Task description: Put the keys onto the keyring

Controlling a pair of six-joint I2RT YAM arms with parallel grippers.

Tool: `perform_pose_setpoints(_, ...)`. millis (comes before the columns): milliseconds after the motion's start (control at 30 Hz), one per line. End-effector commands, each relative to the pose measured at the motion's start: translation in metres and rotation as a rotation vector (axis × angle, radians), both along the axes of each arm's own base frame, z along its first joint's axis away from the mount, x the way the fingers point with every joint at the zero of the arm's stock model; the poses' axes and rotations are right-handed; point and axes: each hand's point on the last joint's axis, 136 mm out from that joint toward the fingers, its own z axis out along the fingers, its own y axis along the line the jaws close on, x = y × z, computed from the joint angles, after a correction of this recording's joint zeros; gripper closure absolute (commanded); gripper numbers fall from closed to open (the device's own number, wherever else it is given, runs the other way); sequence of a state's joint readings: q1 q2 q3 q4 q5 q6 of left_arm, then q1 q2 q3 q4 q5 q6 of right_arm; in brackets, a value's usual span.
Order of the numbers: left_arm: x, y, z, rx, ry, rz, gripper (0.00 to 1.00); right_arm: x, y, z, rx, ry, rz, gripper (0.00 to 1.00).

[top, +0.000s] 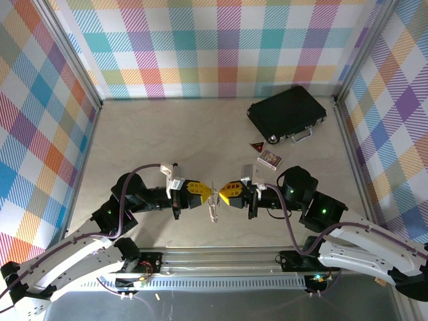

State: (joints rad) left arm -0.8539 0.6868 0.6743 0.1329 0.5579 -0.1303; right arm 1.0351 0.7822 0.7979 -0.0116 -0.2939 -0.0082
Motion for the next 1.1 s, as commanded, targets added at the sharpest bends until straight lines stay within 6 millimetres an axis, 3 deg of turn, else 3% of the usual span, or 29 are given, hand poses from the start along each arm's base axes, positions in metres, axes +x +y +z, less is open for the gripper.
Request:
perform_pose_setpoints(0, -0.0011, 0.0043, 0.0059, -0.023, -0.041, 0.011, 1.0, -0.0001, -0.0017, 0.0209, 0.051, -0.056, -0.013, 1.0)
perform_pose_setpoints(1067, -0.0018, 0.0044, 0.0036, -0.026, -0.031, 0.007, 1.0, 0.0026, 0.0006, 0.0254, 0.056, -0.091, -0.027, 1.0)
